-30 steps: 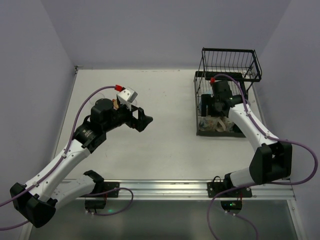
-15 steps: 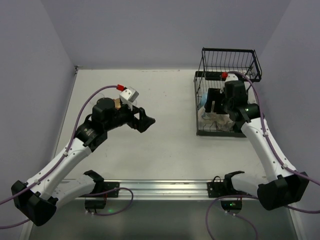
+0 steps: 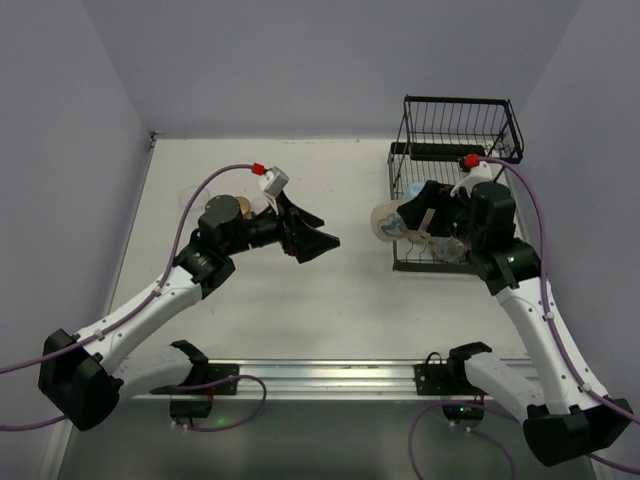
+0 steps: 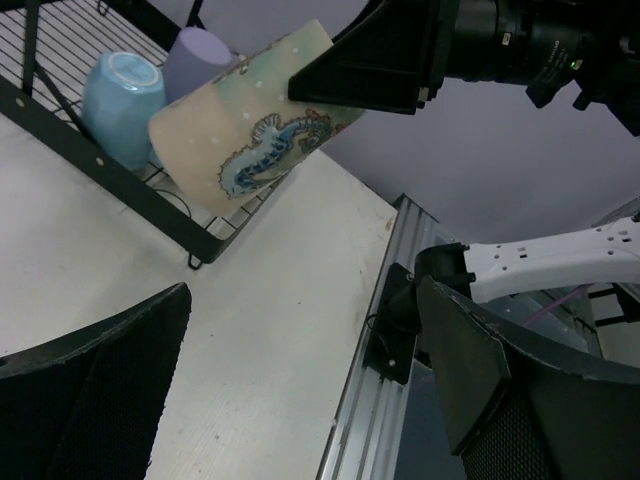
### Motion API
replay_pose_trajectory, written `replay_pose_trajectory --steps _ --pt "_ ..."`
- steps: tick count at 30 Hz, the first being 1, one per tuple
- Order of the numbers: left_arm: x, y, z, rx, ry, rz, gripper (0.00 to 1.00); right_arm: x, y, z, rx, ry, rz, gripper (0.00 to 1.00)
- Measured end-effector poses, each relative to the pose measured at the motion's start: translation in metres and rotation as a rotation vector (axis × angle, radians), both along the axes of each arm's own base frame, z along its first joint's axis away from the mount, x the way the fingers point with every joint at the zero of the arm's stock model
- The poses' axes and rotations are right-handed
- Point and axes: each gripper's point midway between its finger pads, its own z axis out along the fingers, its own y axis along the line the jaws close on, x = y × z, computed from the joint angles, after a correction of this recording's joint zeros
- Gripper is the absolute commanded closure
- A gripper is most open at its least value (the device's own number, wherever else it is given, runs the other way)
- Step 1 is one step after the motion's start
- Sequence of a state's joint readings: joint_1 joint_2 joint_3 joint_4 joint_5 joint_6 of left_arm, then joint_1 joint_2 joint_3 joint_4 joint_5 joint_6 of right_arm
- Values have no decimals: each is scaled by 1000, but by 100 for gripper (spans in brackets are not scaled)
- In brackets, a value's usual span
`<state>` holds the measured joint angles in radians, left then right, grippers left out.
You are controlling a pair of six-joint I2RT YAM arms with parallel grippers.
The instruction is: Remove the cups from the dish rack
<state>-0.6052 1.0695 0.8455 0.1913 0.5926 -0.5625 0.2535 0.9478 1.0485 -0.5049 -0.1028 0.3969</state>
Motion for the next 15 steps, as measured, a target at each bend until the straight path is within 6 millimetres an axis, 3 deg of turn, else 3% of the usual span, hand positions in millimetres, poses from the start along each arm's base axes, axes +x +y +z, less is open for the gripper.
replay_pose_trajectory --steps 15 --pt "16 -49 -25 -106 114 -89 0 -23 52 43 415 -143 181 100"
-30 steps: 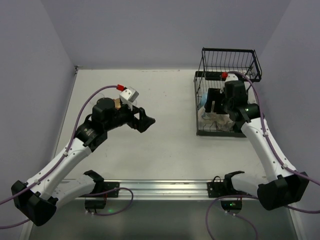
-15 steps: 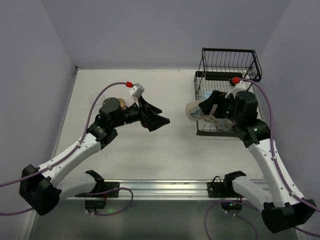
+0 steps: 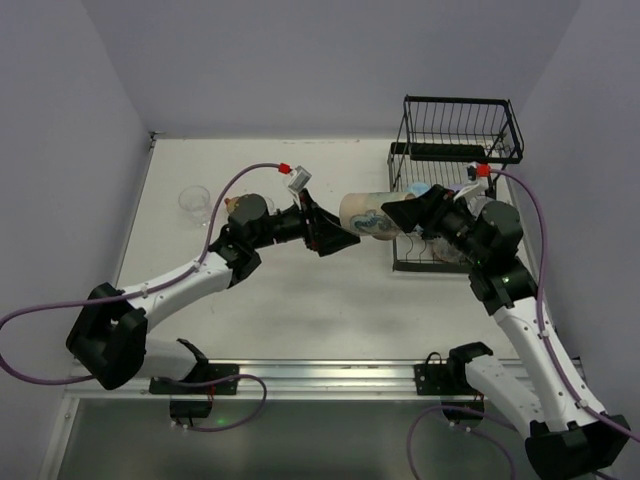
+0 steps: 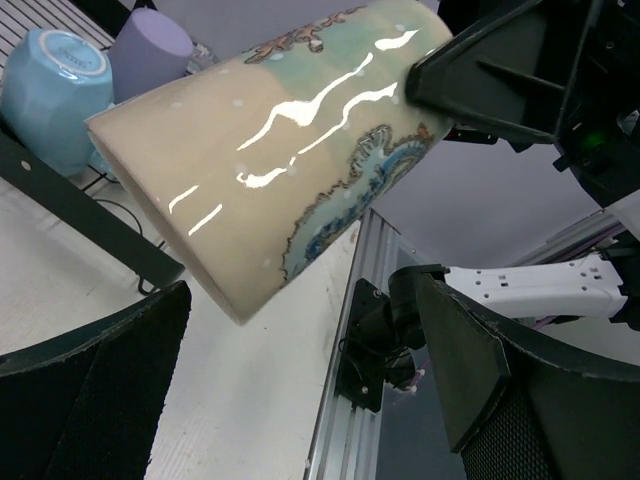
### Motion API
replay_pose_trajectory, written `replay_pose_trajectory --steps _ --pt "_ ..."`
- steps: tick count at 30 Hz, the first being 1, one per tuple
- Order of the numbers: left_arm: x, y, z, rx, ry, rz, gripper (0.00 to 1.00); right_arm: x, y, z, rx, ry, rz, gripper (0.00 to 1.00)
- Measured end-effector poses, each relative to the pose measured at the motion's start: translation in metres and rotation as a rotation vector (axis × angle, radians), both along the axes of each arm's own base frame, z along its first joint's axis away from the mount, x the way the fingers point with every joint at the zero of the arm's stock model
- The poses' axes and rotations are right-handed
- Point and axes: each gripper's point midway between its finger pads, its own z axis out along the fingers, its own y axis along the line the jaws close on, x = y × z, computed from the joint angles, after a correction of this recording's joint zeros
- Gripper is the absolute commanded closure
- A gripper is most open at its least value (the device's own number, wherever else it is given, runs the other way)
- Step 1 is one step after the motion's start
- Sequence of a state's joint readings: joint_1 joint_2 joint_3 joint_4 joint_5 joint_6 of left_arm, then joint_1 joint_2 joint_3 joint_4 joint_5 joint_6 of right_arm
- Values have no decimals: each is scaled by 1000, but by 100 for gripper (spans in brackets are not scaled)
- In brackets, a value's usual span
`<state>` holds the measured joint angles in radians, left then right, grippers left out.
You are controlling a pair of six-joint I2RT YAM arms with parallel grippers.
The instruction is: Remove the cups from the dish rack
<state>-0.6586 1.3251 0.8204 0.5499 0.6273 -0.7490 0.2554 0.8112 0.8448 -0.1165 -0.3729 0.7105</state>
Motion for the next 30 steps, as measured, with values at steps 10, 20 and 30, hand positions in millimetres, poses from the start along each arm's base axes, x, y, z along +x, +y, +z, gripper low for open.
replay_pose_trajectory --steps 10,20,30 --pt "-3 -13 13 -68 -60 -31 4 -6 17 -4 129 7 90 100" --pt "-16 -17 35 -180 -112 -42 83 -13 39 13 382 4 247 90" --pt "-31 -11 66 -235 -209 -37 100 -19 42 21 473 14 284 1"
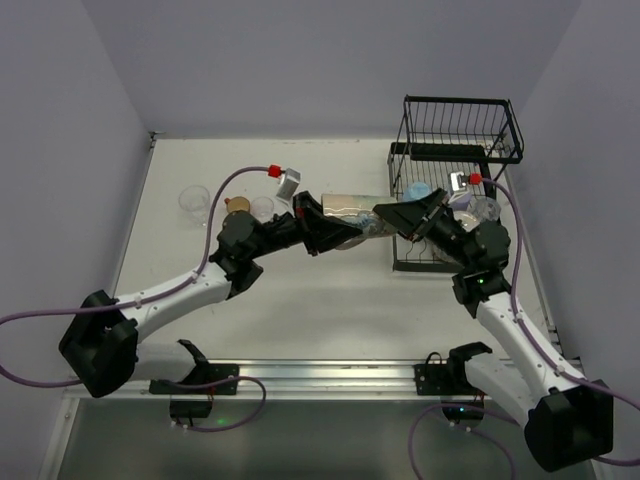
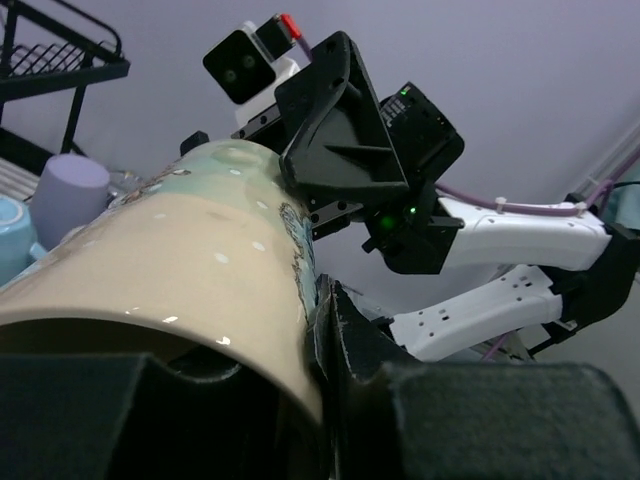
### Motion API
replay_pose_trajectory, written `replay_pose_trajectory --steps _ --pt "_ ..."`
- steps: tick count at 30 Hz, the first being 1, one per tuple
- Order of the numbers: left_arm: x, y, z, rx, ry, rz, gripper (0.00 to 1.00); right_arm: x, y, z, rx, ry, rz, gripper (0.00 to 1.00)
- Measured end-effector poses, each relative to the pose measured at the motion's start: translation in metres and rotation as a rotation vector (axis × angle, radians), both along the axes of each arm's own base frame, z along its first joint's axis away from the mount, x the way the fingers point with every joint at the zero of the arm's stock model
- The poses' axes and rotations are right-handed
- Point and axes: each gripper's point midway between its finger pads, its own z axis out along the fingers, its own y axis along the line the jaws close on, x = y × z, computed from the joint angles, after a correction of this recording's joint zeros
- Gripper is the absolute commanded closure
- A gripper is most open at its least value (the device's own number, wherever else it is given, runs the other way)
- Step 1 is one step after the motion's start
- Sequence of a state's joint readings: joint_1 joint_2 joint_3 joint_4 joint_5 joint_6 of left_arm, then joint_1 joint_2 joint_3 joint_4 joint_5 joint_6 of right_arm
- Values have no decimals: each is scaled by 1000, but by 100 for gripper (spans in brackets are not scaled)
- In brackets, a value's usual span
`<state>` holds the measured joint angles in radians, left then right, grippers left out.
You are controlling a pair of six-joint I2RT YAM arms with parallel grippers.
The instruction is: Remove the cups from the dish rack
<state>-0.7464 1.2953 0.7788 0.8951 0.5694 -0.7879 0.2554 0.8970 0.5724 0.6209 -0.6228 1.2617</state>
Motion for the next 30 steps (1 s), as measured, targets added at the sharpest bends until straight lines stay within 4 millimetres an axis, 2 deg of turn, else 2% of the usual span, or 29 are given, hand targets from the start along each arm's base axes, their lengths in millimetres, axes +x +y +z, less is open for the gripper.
replay_pose_trajectory --steps 5,11,13,15,17,20,24,27,30 --pt "0 8 -7 75 5 59 100 7 -2 -20 -67 23 -42 1" --pt "3 39 -3 160 -34 223 100 11 -10 -17 -92 -9 -112 1" --pt "10 47 -5 201 -35 285 100 14 -12 -20 -105 -5 -133 1" --pt "25 50 -8 269 -22 354 100 17 -15 -24 -125 6 -158 1" --pt "50 45 -17 374 10 421 100 21 -19 -29 -158 19 -190 1" --pt "90 33 -40 532 58 500 100 23 -27 -31 -214 16 -247 1" --pt "139 24 -103 789 137 599 100 21 -39 -25 -297 -24 -316 1" --pt "163 27 -153 981 186 650 100 19 -50 -21 -359 -54 -373 1" --pt "181 32 -189 1110 219 674 100 16 -61 -26 -418 -64 -422 1"
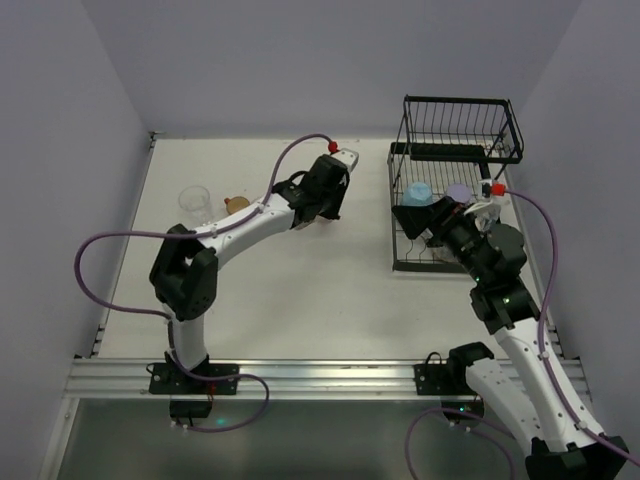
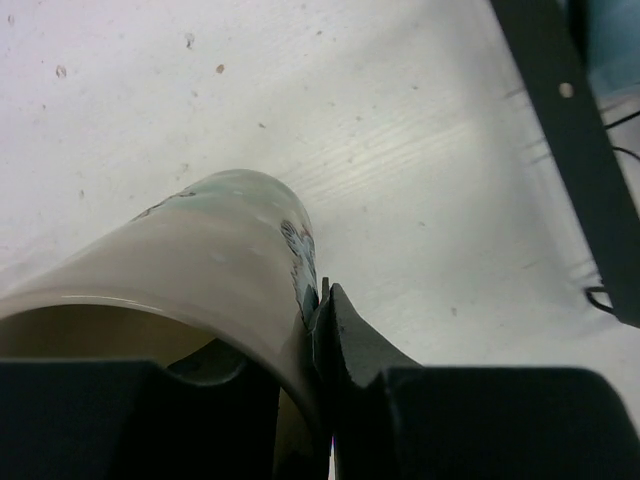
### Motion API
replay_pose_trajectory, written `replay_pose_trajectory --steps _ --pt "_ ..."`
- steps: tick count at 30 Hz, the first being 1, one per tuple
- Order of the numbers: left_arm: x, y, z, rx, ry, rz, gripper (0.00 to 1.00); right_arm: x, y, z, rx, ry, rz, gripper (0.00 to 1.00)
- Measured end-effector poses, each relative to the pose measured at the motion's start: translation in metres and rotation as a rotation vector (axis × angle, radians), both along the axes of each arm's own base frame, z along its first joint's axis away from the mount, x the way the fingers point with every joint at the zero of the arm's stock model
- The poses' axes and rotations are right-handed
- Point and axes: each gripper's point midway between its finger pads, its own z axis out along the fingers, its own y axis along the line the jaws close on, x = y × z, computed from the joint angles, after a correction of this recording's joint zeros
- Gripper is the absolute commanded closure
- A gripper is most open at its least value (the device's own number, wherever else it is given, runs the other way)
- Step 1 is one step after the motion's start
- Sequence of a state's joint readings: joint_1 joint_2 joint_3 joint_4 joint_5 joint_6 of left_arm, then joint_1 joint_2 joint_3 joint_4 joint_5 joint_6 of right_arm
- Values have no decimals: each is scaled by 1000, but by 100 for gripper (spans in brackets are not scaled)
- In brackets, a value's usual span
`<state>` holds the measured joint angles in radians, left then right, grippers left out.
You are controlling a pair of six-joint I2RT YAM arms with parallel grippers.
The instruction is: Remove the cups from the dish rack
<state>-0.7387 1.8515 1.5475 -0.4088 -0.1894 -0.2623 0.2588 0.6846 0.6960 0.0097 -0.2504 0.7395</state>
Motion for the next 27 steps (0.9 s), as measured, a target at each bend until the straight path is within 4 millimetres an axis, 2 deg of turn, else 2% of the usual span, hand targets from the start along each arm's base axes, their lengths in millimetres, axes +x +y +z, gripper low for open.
replay_pose_trajectory --steps 3,10,15,18,21,22,23,24,27 --pt "16 9 -24 63 48 23 100 -1 -7 -7 -42 1 -31 1" --pt "55 37 -44 113 89 94 100 -4 -14 -35 -113 46 -53 1" --pt "61 52 -60 154 139 116 99 -4 -17 -43 -143 62 -63 1" --pt "61 52 -65 164 157 112 91 -2 -22 -47 -163 69 -86 1" --pt "59 52 -65 165 167 107 78 -2 -26 -51 -182 79 -107 1" --pt "59 52 -65 166 171 105 69 -2 -28 -52 -188 81 -117 1" --pt "59 52 -65 169 171 103 64 -3 -30 -53 -195 85 -125 1" --pt "59 52 -63 171 168 100 54 -2 -32 -56 -205 92 -136 1" --pt "65 49 -53 162 140 95 39 0 -41 -62 -243 114 -176 1"
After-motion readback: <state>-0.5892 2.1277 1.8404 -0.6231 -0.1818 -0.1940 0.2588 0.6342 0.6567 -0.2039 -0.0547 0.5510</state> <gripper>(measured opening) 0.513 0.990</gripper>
